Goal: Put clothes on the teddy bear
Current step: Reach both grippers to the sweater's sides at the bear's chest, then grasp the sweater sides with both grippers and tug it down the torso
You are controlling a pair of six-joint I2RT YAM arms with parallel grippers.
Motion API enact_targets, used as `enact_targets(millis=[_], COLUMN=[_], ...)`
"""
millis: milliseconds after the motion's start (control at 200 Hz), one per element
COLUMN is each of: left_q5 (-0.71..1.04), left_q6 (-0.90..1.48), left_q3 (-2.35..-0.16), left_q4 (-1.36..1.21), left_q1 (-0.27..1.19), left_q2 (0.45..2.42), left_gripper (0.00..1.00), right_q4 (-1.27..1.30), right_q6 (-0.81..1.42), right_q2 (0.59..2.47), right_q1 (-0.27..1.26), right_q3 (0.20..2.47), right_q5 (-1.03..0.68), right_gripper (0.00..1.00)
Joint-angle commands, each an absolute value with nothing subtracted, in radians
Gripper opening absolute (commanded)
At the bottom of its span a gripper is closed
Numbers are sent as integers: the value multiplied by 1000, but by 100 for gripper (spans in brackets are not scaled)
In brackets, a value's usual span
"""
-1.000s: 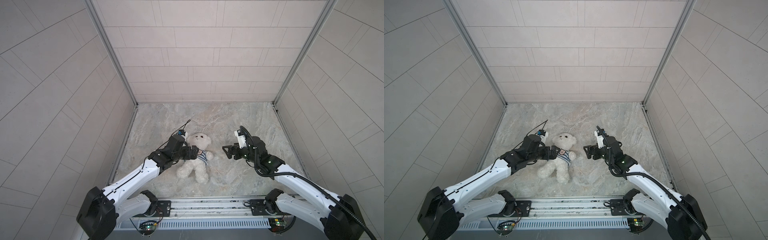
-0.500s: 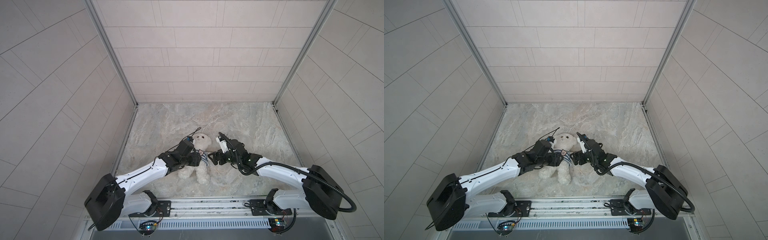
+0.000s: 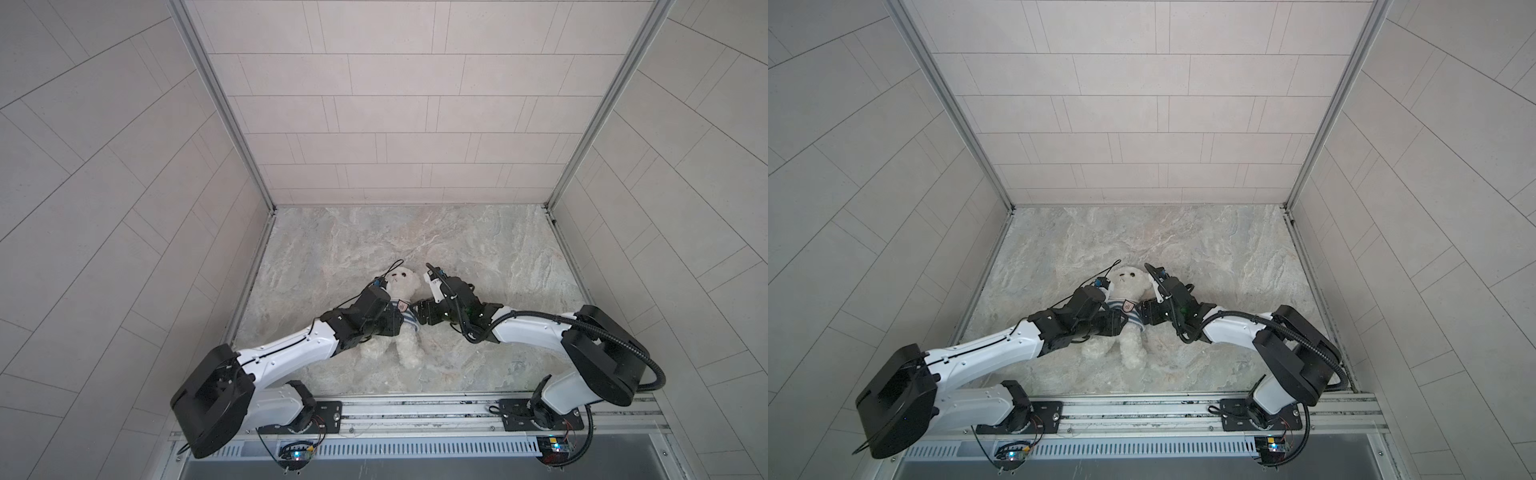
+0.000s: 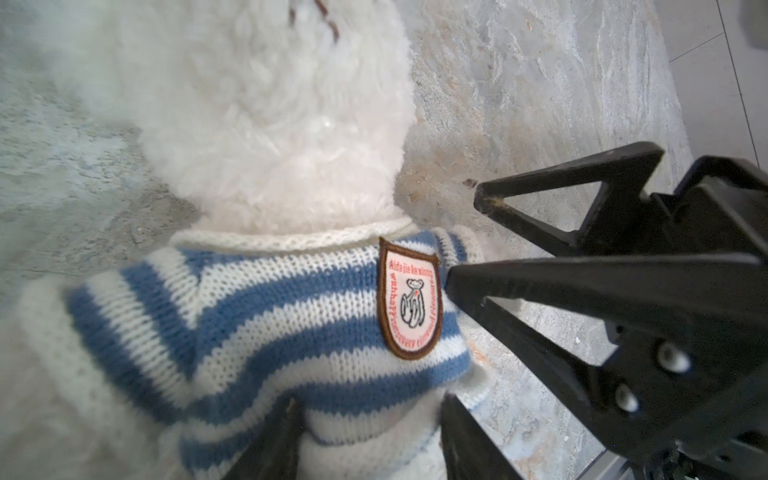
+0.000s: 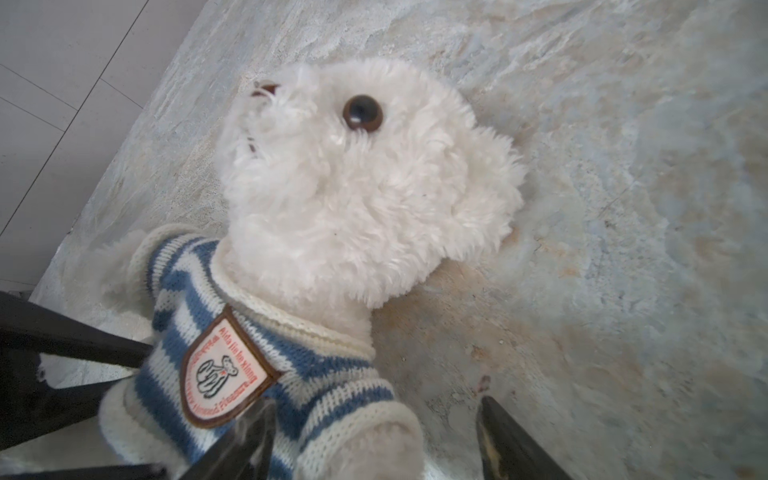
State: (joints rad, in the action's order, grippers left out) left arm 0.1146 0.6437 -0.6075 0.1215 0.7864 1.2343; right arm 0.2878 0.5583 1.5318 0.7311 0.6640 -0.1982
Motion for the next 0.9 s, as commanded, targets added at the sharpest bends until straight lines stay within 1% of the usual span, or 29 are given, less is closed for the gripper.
enact_targets(millis=[0, 105, 235, 365, 501, 591, 731, 896], left_q5=[114, 115, 121, 125, 129, 128, 121, 112], left_q6=[658, 659, 667, 673, 678, 679, 678, 645], left_q3=[-576, -570, -567, -560, -560, -568, -587, -636], left_q4=[132, 125, 107, 89, 83, 96, 135, 220], left_q1=[794, 794, 795, 796, 797, 799, 805, 802], left_q2=[1237, 1245, 1259, 1266, 1264, 1255, 1198, 1139], left_gripper=[56, 55, 55, 55, 55, 55, 56, 57], right_q4=[307, 273, 222, 196, 156, 108, 1, -38], right_q6=[569, 556, 540, 534, 515, 502, 457, 426], right_q2=[1526, 1494, 1455, 1425, 1384, 1350, 1289, 1281], right_q1=[733, 728, 720, 704, 697, 700, 743, 793], right_q3=[650, 634, 625, 581, 585, 613, 731, 805], right_q5=[-156, -118, -89, -83, -75, -88, -67, -68], right_gripper=[70, 61, 55, 53, 52, 52, 52, 52])
